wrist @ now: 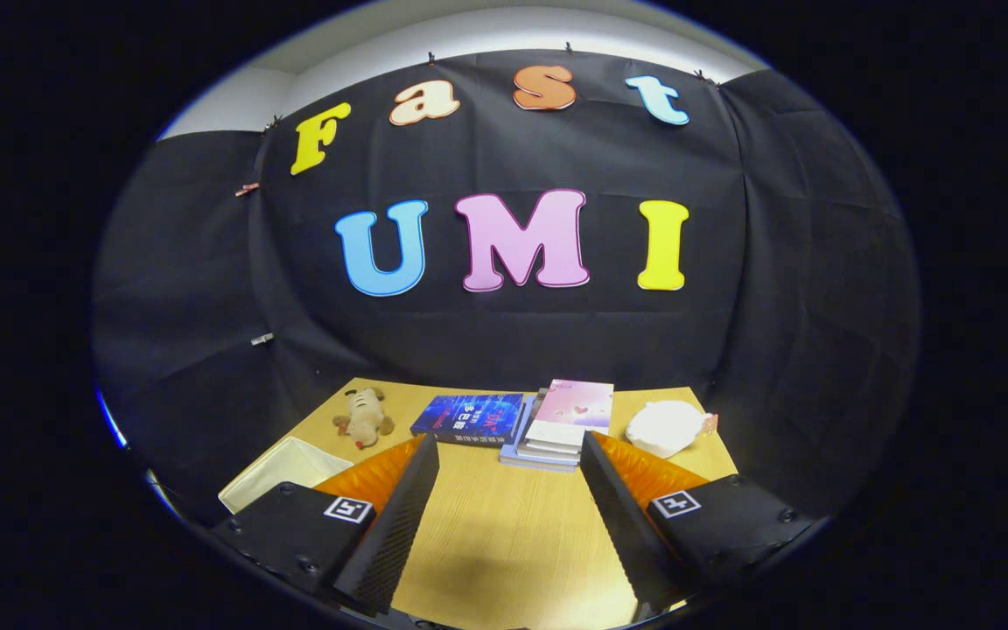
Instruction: Open the storage box then place both shoes into the box .Put the left shoe in first, then the right shoe, with the right side of both shoes facing outward in a uniform manner.
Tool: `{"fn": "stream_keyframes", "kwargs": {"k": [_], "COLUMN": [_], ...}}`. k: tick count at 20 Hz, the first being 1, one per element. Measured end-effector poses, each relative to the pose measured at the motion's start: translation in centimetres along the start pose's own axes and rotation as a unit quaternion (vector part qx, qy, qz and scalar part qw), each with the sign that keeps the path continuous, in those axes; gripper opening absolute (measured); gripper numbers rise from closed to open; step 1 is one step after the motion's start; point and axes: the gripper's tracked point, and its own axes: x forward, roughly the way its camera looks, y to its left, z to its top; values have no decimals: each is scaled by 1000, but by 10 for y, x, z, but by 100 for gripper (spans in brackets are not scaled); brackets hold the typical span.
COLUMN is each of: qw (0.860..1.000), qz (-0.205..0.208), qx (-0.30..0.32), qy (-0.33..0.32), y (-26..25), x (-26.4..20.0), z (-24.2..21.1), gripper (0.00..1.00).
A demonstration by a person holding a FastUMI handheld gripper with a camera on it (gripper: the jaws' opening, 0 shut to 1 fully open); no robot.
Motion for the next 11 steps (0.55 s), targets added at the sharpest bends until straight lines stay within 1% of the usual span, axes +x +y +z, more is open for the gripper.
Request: {"fn": "stream_keyframes", "kwargs": {"k": [2, 3, 5, 7, 11], "qw": [999, 999, 998, 998, 998], "qz": [17, 17, 4, -3, -16], "qx": [19, 21, 7, -9, -31], "qy": [-20, -35, -58, -63, -52], "y": [1, -2, -11, -9, 6], "x": [-6, -9, -12, -13, -3], "z": [14, 22, 34, 40, 35], "gripper": [99, 99, 99, 99, 99]}}
